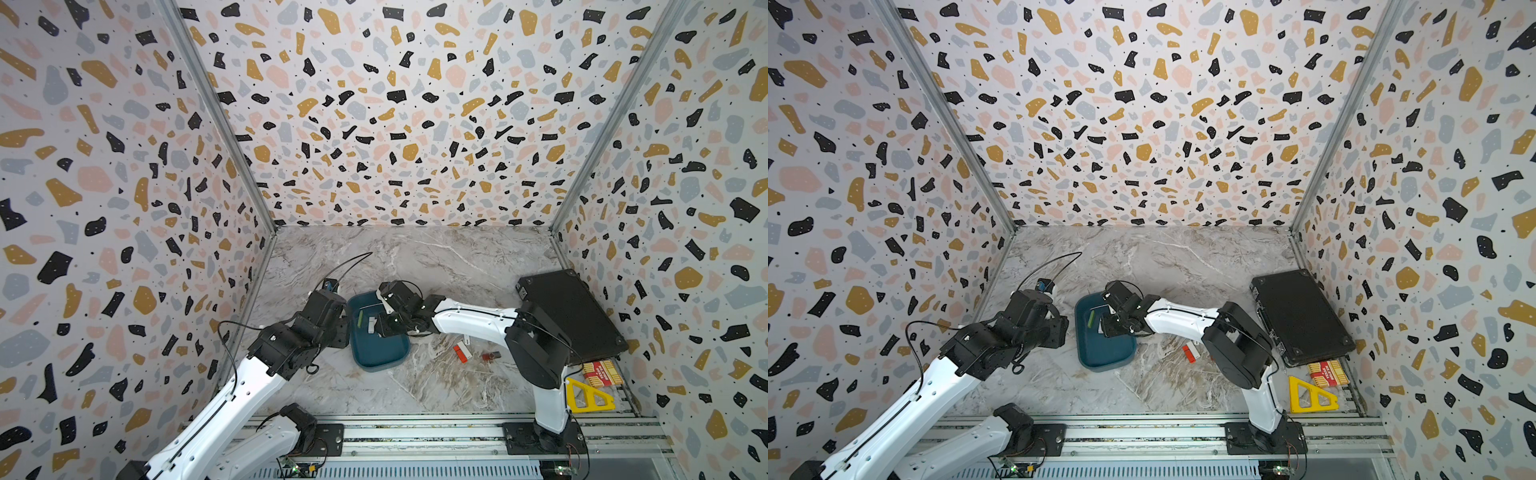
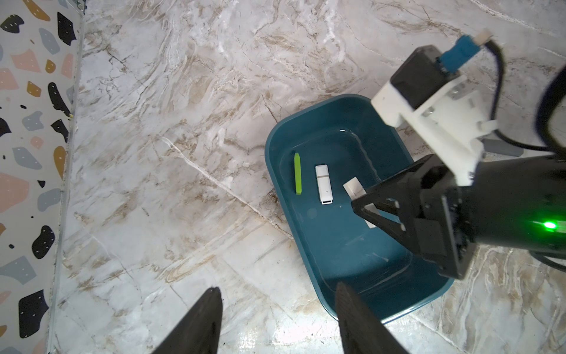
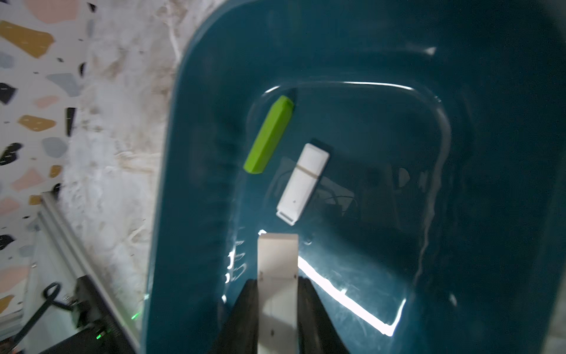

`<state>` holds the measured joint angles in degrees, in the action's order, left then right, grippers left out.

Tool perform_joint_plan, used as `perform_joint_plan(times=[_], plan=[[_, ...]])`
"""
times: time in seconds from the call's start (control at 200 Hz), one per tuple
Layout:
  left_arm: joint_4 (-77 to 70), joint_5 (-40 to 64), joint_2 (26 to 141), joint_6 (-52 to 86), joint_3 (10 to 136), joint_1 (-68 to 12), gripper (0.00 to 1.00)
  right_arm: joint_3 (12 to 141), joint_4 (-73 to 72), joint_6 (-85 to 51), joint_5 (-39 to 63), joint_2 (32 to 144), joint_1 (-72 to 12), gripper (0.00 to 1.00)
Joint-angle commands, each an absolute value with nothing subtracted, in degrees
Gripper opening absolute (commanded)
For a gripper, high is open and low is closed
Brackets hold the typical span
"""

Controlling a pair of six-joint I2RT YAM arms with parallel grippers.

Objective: Put the usb flash drive into the storage box
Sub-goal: Place the USB flash in the storage box.

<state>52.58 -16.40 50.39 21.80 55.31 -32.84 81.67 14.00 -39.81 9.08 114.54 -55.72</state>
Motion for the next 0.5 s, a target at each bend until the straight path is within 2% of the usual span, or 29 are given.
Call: perform_joint_plan(times=[0.0, 0.14, 0.225, 0.38, 0.496], plan=[[52.64, -17.44, 50.80, 22.15, 54.58, -33.13, 0.64, 86.17, 18.26, -38.98, 4.48, 116.34, -55.57, 0.27], [52.71, -17.57, 51.30, 22.24, 54.65, -33.41, 0.64, 87.89, 19.97, -37.66, 3.83, 116.79, -55.39, 0.39], [52.76, -17.56, 51.54, 22.24, 54.67, -33.62, 0.64, 86.68, 21.05, -35.87, 2.54, 113.14, -54.91, 0.41], [52.18, -15.05, 51.68, 21.43, 54.67, -34.05, 0.64, 78.98, 22.56, -31.72, -0.57, 99.95, -50.99, 0.43], [49.93, -10.76, 52.11, 20.40, 54.36, -35.55, 0.63, 67.98, 22.30, -29.82, -0.26, 86.76, -42.76, 0.44]])
